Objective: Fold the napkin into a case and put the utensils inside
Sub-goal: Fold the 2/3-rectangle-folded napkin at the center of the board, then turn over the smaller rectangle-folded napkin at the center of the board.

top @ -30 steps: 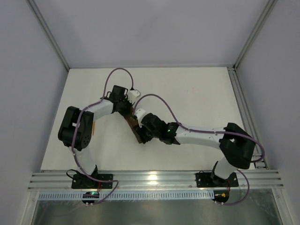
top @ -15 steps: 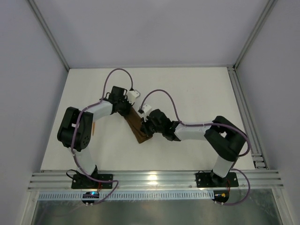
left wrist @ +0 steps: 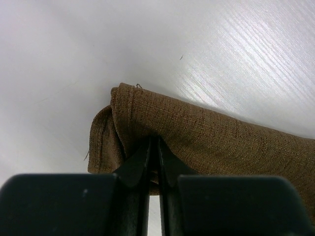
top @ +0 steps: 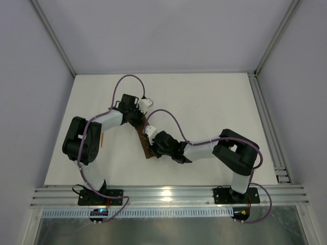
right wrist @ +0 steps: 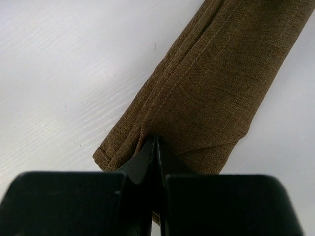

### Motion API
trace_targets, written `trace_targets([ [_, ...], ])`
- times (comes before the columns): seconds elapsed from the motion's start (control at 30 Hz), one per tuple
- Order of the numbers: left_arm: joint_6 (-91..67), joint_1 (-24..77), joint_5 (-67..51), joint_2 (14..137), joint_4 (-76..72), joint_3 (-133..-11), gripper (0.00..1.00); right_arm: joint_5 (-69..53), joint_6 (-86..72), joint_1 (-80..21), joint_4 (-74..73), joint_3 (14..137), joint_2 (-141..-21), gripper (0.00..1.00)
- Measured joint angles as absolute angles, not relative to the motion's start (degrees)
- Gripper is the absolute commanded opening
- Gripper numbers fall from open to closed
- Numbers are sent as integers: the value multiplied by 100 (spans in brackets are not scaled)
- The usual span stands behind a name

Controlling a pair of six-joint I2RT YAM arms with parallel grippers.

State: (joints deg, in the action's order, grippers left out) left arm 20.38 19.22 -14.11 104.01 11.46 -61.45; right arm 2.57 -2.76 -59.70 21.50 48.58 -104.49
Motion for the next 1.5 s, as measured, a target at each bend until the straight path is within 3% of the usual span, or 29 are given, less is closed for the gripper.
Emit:
trace_targets([
  [0.33, 2163, 1911, -1516, 10250, 1142, -5961, 6, 585, -115, -6233, 1533, 4241, -9507, 5],
  [0.5, 2320, 1900, -1671, 10073, 1160, -5749, 7, 381, -338, -6071, 871, 4136, -8510, 42],
  [0.6, 2357, 1894, -1774, 10033, 1188, -5704, 7, -287, -698, -5317, 945, 4217, -8239, 55],
  [0.77, 2425, 1872, -1922, 10033, 1253, -5708, 7, -934, -1267, -4244, 1258, 4646, -9019, 62],
  [1.13, 2447, 1872, -2067, 9992, 1417, -5706, 7, -2152, -2379, -3922, 2263, 5955, -11395, 60],
  [1.5, 2447, 1874, -2067, 9990, 1448, -5710, 8, -2792, -2893, -3881, 2749, 6460, -12162, 18],
])
